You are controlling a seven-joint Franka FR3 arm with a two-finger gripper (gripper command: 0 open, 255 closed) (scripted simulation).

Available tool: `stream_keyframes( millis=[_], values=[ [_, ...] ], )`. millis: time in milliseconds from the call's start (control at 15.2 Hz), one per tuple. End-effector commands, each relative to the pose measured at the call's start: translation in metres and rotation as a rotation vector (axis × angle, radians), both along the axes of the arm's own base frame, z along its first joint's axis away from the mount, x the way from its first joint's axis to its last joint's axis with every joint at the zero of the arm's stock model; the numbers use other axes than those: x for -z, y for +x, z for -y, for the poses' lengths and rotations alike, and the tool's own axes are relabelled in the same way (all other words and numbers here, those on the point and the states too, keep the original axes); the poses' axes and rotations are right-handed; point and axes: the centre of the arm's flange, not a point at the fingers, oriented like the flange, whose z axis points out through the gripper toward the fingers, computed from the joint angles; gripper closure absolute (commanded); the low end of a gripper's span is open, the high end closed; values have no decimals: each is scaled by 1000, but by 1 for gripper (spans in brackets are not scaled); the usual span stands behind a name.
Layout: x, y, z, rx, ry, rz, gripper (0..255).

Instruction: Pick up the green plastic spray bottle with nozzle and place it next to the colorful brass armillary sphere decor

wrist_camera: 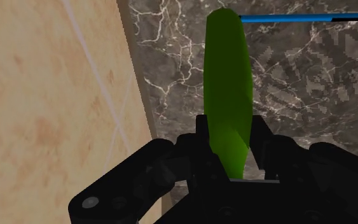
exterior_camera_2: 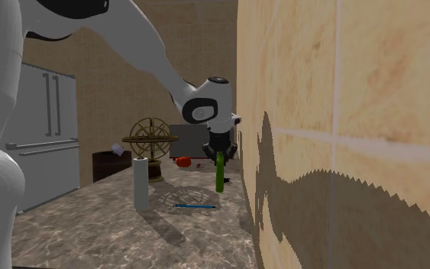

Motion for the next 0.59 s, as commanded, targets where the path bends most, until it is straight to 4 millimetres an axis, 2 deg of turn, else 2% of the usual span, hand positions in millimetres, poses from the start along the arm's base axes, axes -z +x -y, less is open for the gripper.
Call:
stream_keyframes(
  millis=[0,528],
  values=[
    [-11,-1,0,0,0,0,255],
    [-54,-1,0,0,0,0,255]
  ],
)
